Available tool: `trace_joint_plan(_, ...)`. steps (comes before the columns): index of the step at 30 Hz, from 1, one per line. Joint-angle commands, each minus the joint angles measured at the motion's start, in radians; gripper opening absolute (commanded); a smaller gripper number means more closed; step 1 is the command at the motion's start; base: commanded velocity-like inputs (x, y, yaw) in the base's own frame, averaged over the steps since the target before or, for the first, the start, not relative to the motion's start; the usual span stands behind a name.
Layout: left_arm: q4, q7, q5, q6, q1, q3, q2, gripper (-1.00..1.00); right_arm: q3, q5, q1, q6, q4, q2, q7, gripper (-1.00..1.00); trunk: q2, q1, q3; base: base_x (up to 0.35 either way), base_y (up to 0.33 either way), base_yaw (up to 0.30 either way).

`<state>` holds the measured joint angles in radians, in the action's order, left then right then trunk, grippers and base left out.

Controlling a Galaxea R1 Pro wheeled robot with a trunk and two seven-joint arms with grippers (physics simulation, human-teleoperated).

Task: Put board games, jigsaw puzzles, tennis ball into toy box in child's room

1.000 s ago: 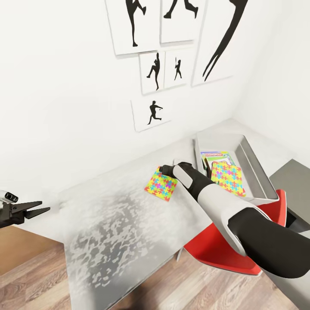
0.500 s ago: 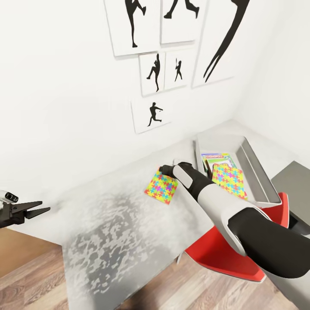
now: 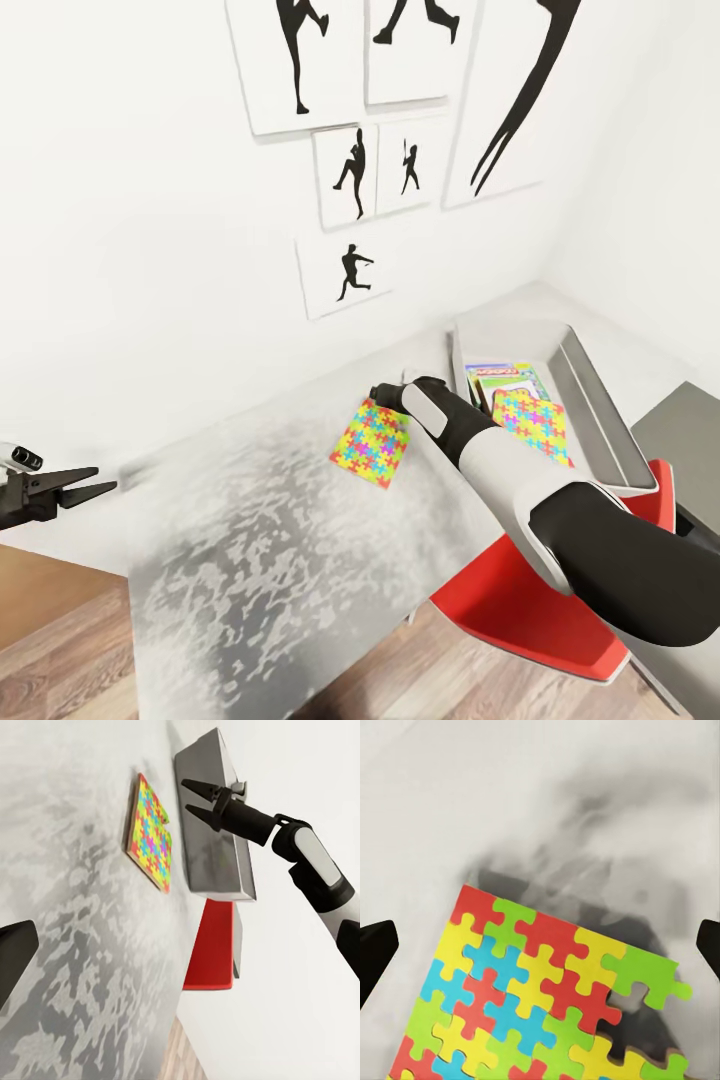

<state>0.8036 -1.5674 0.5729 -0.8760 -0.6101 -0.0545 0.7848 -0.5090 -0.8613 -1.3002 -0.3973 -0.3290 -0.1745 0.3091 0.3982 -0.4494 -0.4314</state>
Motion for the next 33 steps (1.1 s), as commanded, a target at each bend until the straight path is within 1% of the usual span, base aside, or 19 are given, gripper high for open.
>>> trace_joint_plan(1, 0.000, -0.003, 0.001, -0.011, 0.000, 0.001, 0.001, 1.00, -0.005, -0.006, -0.001, -0.003, -0.001, 0.000, 0.007, 1.00, 0.002, -0.001, -0.002, 0.009, -0.008, 0.000)
trace_joint_plan(14, 0.000, -0.003, 0.001, -0.011, 0.000, 0.001, 0.001, 1.00, -0.004, -0.009, -0.002, -0.005, 0.001, 0.000, 0.007, 1.00, 0.002, -0.001, -0.002, 0.002, -0.002, 0.000)
trace_joint_plan(23, 0.000, -0.003, 0.001, -0.011, 0.000, 0.001, 0.001, 1.00, 0.001, -0.022, -0.002, -0.045, 0.001, 0.000, 0.008, 1.00, 0.002, -0.001, -0.002, 0.000, 0.000, 0.000)
trace_joint_plan(30, 0.000, -0.003, 0.001, -0.011, 0.000, 0.001, 0.001, 1.00, 0.004, -0.026, -0.002, -0.059, 0.001, 0.000, 0.011, 1.00, 0.002, -0.001, -0.002, 0.000, 0.000, 0.000)
trace_joint_plan(33, 0.000, -0.003, 0.001, -0.011, 0.000, 0.001, 0.001, 1.00, 0.007, -0.030, -0.003, -0.084, -0.001, 0.000, 0.011, 1.00, 0.002, -0.001, -0.002, 0.000, 0.000, 0.000)
